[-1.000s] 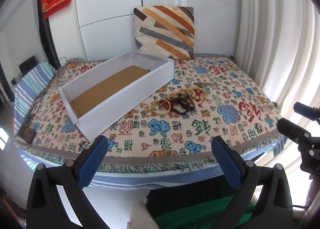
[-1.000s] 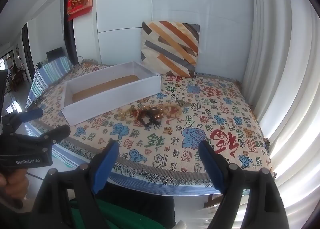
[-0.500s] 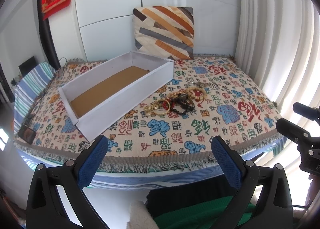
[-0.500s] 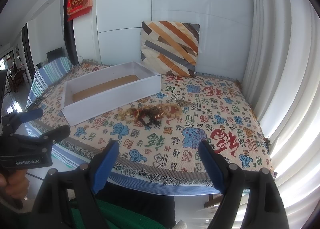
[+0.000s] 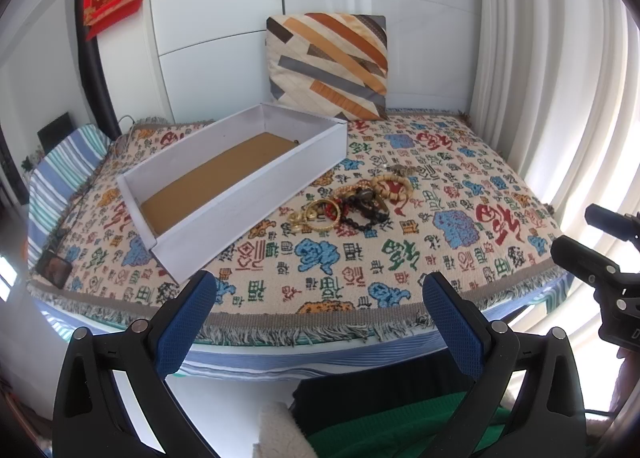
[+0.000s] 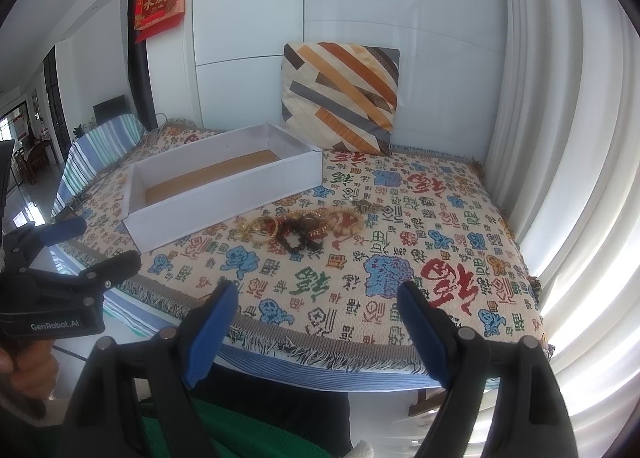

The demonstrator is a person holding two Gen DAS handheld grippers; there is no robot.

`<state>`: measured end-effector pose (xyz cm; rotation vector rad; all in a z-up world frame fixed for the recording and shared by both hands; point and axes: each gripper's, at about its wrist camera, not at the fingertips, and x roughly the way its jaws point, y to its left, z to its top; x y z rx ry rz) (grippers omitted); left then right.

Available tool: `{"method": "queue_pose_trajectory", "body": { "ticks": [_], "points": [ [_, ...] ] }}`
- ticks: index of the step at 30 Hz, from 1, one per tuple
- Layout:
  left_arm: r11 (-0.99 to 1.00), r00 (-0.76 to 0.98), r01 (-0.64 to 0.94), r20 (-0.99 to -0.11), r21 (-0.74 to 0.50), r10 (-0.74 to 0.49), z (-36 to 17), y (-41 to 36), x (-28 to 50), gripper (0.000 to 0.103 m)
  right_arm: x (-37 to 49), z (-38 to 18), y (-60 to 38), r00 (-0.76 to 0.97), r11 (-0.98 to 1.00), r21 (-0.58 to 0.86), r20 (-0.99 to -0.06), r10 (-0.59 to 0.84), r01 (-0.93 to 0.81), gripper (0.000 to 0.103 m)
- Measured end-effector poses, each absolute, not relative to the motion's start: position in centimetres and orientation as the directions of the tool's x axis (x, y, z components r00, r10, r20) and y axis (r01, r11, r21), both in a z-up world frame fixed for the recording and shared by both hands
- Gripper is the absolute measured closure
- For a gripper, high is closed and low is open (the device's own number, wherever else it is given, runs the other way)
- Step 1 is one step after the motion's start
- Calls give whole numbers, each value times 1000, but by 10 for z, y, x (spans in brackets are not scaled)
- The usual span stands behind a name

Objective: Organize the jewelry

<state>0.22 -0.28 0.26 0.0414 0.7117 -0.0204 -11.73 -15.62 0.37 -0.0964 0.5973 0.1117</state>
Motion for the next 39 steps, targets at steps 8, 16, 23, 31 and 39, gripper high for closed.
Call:
{"method": "queue_pose_trajectory", "body": {
  "ticks": [8, 16, 23, 31, 39],
  "points": [
    [999, 757, 34, -653, 32, -4, 2, -3, 2, 0, -118, 7, -155, 819, 989, -57, -568, 79, -134, 19],
    [999, 757, 35, -654, 33, -5, 1, -5, 1, 0, -118, 2, -152, 819, 990, -53, -568, 79, -132, 19],
    [999, 756, 36, -655, 34, -5, 1, -5, 1, 0, -118, 2, -152, 819, 990, -53, -568, 80, -133, 19],
    [999, 758, 36, -653, 34, -5, 1, -5, 0, 0, -119, 2, -151, 820, 990, -52, -567, 80, -132, 19],
    [999, 759, 35, -651, 35, -4, 1, -6, -1, 0, -119, 2, -151, 821, 990, -51, -566, 80, -132, 19]
  ]
}}
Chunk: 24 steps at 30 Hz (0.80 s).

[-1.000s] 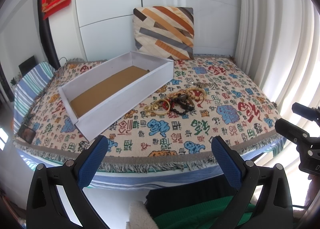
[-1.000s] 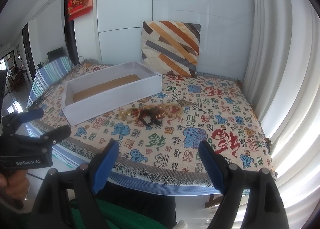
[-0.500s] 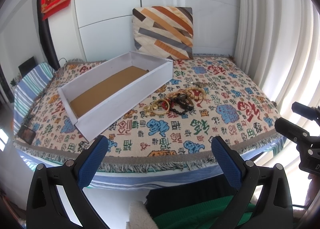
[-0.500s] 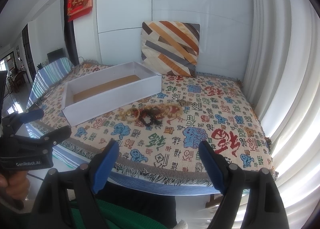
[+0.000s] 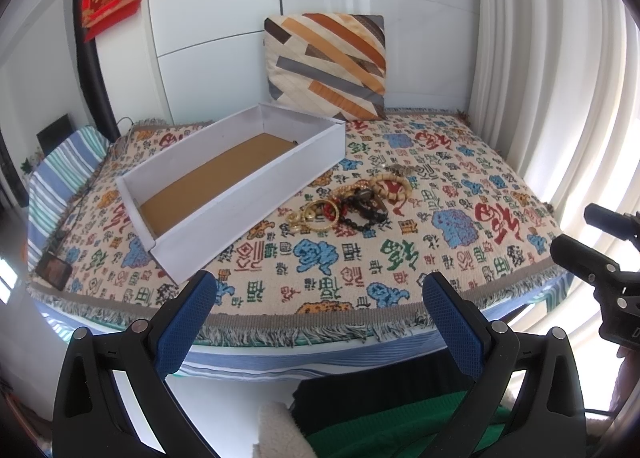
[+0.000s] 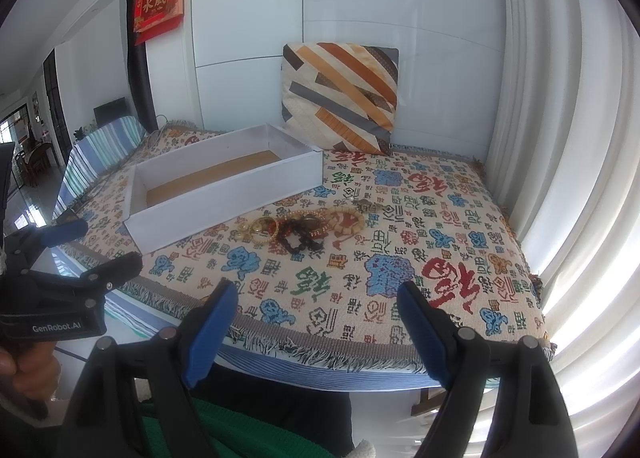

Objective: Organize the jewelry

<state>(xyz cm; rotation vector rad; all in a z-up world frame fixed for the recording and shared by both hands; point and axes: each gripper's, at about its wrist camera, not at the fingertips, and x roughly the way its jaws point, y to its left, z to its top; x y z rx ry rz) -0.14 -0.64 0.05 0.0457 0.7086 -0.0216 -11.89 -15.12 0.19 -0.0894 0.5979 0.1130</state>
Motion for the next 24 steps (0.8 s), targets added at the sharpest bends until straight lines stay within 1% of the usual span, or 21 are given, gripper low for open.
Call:
{"method": "queue_pose_trajectory", "body": {
  "ticks": [24],
  "points": [
    [998, 753, 41, -658, 46, 0, 1, -6, 6, 0, -119, 2, -152, 821, 990, -50, -565, 81, -132, 19]
  ]
}}
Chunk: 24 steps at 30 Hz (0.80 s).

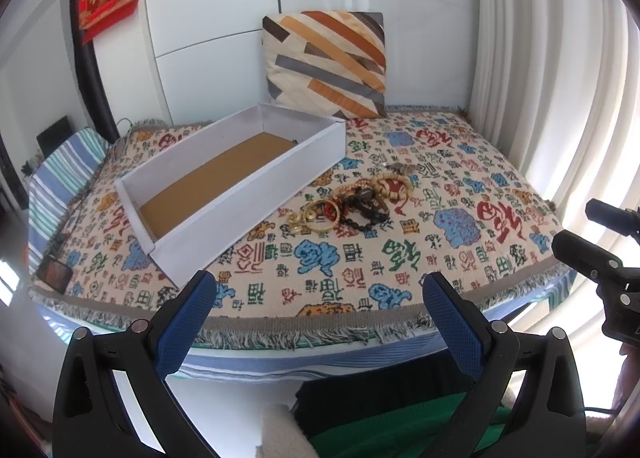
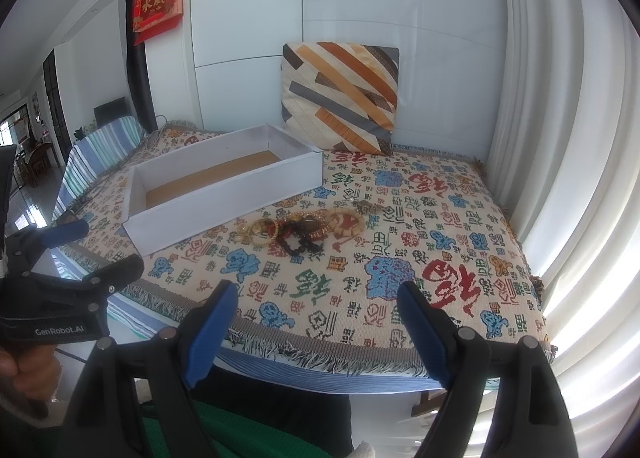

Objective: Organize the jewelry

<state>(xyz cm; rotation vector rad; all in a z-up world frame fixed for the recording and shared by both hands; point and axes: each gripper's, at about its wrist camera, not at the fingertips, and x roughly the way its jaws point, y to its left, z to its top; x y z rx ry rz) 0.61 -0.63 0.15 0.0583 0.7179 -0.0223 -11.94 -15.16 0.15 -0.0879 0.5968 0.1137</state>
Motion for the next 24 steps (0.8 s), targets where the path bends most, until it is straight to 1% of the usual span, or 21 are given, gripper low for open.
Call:
{"method": "queue_pose_trajectory", "body": {
  "ticks": [18, 24],
  "points": [
    [999, 757, 35, -653, 39, -1, 0, -4, 8, 0, -117, 2, -150, 820, 990, -53, -566, 79, -132, 19],
    [999, 755, 42, -655, 25, -16, -2, -1, 18, 0, -101, 2, -151, 814, 992, -49, -576, 70, -120, 19]
  ]
}}
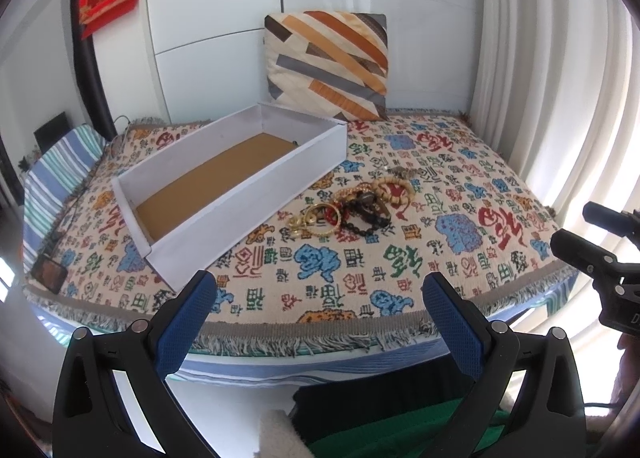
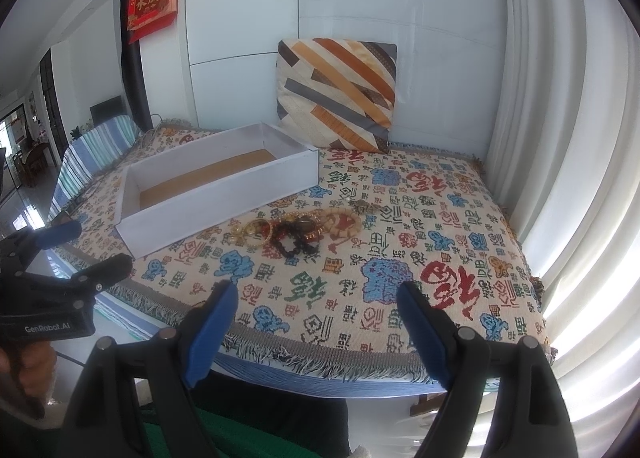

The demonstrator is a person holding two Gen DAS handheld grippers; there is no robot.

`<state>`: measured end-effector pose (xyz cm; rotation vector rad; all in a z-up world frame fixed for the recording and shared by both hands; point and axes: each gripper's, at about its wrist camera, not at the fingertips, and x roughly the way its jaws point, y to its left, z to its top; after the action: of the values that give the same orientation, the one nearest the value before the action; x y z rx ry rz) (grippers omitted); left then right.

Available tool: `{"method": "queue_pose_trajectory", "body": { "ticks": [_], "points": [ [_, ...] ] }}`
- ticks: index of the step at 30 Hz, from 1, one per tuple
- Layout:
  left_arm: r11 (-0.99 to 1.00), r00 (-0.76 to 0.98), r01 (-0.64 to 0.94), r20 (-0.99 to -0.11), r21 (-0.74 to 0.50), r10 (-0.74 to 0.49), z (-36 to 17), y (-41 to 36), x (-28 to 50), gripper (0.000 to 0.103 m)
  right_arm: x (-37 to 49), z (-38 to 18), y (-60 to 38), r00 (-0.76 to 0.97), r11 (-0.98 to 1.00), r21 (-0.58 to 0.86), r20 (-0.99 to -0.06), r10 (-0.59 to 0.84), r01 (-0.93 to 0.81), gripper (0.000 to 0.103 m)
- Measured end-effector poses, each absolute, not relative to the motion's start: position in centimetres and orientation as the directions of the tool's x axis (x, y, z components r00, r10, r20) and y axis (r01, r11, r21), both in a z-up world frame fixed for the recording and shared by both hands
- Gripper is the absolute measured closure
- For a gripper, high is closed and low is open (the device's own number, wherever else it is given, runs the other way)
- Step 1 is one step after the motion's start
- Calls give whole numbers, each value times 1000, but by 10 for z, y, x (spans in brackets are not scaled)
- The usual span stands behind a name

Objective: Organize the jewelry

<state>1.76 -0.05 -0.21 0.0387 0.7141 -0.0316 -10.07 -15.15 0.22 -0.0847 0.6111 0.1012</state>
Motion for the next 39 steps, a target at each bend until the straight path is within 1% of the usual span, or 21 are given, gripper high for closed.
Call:
{"method": "queue_pose_trajectory", "body": {
  "ticks": [3, 7, 12, 15, 19, 24, 28, 33, 39],
  "points": [
    [998, 759, 59, -650, 27, -27, -1, -3, 21, 0, -92, 2, -152, 812, 992, -44, -579, 72, -119, 19],
    [994, 761, 88, -649, 67, -24, -2, -11, 28, 0, -82, 1, -154, 813, 992, -39, -577, 76, -121, 19],
    [989, 711, 143, -699, 38, -76, -11, -16, 45, 0, -67, -2, -158, 810, 993, -43, -583, 66, -112, 19],
    [993, 688, 118, -721, -1, -82, -16, -8, 60, 0, -57, -7, -161, 796, 993, -38, -602, 64, -108, 19],
    [991, 656, 104, -743, -80, -129, -23, 7, 79, 0, -42, -14, -164, 776, 994, -27, -628, 66, -106, 19],
    [993, 648, 108, -755, -43, -103, -28, 14, 98, 1, -21, -25, -166, 747, 994, -20, -662, 66, -105, 19],
    [993, 622, 93, -775, -69, -112, -34, 25, 118, 1, -4, -32, -167, 724, 994, -19, -687, 64, -106, 19],
    [994, 553, 52, -826, -94, -106, -52, 40, 150, 1, 22, -39, -172, 698, 995, -15, -714, 58, -99, 19],
    [995, 507, 19, -857, -95, -91, -71, 47, 181, 1, 53, -52, -177, 660, 995, -9, -749, 60, -100, 19]
  ]
}}
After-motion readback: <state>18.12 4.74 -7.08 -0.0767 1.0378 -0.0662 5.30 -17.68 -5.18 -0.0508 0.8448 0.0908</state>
